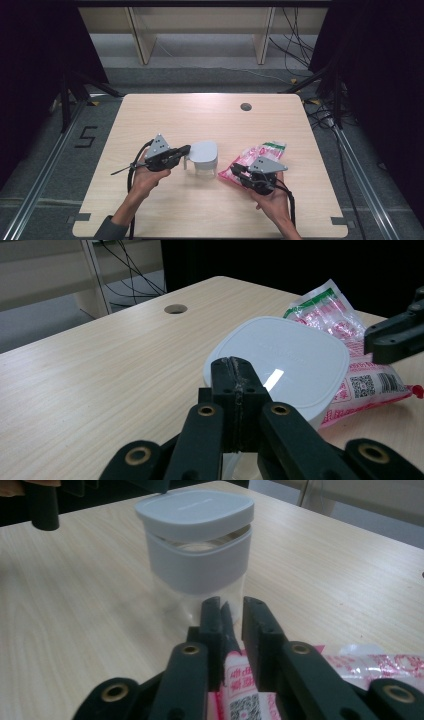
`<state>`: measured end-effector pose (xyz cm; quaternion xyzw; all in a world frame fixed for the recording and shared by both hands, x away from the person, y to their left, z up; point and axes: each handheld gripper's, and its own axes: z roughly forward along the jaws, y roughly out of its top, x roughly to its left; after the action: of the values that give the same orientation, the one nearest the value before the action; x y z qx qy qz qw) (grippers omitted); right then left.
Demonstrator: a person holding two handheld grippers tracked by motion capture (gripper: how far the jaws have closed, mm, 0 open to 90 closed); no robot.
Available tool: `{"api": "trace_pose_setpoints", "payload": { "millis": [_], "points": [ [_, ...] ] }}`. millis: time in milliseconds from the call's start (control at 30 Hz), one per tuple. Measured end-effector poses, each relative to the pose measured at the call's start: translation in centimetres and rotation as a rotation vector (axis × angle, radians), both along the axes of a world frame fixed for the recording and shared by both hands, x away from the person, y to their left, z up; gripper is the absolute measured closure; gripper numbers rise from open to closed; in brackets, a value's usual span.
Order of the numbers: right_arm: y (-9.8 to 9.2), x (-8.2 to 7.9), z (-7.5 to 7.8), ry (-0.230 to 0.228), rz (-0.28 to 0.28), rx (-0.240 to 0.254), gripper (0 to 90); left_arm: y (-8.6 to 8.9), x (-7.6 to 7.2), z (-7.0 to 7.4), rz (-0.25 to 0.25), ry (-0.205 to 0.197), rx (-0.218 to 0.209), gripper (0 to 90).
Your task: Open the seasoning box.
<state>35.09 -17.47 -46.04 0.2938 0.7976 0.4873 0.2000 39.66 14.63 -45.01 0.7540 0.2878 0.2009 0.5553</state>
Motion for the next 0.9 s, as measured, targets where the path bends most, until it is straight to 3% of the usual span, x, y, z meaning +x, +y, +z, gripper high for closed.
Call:
{"api": "trace_pose_setpoints", "payload": {
  "millis": [133,167,233,333,433,500,533,567,633,667,700,900],
  "points": [
    [0.7,1.4,0.1,0.021,0.008,0.002,88.8,0.0,0.0,0.0,0.002,0.003,-0.002,89.0],
    [1.0,1.7,0.0,-0.002,0.003,0.012,89.6,0.0,0.0,0.0,0.0,0.001,-0.005,89.1],
    [1.3,2.1,0.1,0.009,0.018,-0.014,90.0,0.0,0.0,-0.1,0.001,0.003,-0.006,89.1],
    [2.1,2.5,0.2,0.029,0.036,-0.018,90.0,0.0,0.0,-0.1,0.002,0.001,-0.005,89.0],
    [2.7,2.8,0.3,0.019,0.064,-0.036,90.0,0.0,0.0,-0.1,0.001,0.001,-0.005,89.1],
    [2.9,2.6,0.4,0.032,0.043,-0.023,90.0,0.0,0.0,-0.1,0.002,0.0,-0.004,89.1],
    [3.0,2.8,0.5,0.02,0.065,-0.029,90.0,0.0,0.0,-0.1,0.002,-0.001,-0.003,89.0],
    [3.1,2.9,0.5,-0.004,0.054,-0.026,90.0,0.0,0.0,-0.1,0.001,-0.001,-0.003,89.1],
    [3.3,2.8,0.6,0.013,0.06,-0.041,90.0,0.1,0.0,-0.1,0.0,0.001,-0.004,89.1],
    [3.4,2.9,0.6,-0.007,0.06,-0.047,90.0,0.1,0.0,-0.1,0.0,0.0,-0.004,89.0],
    [3.5,2.8,0.6,0.015,0.064,-0.043,90.0,0.1,0.0,-0.1,0.0,0.0,-0.003,89.1],
    [4.0,2.7,0.7,-0.026,0.077,-0.065,90.0,0.1,0.0,-0.1,0.0,-0.002,-0.004,89.1]
  ]
}}
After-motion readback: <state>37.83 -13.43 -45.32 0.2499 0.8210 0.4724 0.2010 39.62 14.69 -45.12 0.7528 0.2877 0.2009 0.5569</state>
